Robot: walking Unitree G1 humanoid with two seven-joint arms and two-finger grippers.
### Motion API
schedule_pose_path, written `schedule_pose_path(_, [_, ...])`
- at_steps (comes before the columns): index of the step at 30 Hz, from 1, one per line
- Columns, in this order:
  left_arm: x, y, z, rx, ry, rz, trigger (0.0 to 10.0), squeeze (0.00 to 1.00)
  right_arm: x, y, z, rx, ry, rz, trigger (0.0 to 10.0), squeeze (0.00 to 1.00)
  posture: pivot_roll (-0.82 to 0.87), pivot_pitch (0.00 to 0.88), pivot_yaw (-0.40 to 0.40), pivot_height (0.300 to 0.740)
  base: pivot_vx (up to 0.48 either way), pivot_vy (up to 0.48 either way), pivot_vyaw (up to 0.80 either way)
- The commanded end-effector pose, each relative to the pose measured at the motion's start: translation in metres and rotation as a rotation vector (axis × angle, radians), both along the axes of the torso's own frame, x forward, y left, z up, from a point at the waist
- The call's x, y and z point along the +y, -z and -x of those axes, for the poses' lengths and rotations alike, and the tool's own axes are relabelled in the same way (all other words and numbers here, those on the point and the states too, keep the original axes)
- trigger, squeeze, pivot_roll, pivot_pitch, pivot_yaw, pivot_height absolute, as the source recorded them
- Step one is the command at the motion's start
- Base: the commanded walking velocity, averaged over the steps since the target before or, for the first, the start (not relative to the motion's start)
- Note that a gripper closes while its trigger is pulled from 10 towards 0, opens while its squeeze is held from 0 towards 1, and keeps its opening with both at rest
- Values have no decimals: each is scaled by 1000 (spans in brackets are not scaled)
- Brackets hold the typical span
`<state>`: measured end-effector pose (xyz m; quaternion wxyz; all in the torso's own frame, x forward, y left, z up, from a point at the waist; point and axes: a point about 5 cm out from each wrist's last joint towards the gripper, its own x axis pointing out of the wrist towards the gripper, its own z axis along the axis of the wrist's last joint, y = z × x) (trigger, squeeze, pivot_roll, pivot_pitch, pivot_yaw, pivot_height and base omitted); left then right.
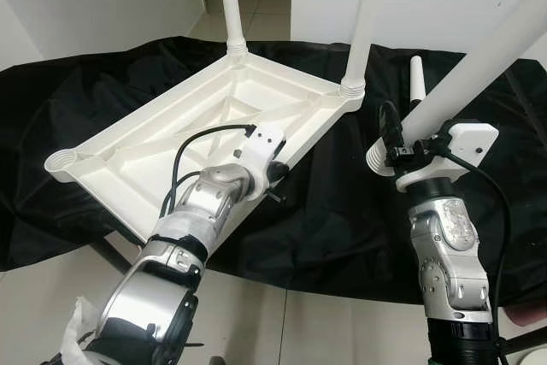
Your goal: Building children table
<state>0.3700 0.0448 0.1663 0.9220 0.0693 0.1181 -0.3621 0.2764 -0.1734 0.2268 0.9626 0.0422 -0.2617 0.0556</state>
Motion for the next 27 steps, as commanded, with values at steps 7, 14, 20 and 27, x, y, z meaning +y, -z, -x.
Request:
schedule_pose_path(7, [3,-40,-10,-158,-165,137,10000,0,2,-3,2,-23,-4,-6,10000,0,-48,51,74,740,0,0,0])
schedule_pose_path(14, [34,-63,4,-290,-35,253,10000,0,3,-1,2,-20,-4,-8,10000,0,-43,52,75,740,0,0,0])
schedule_pose_path(20, [81,-67,9,-442,-24,51,10000,0,2,-1,3,-16,-4,-6,10000,0,-40,52,62,740,0,0,0])
schedule_pose_path(27, [112,-73,12,-468,11,-50,10000,0,1,0,3,-12,-10,0,10000,0,-30,49,47,740,0,0,0])
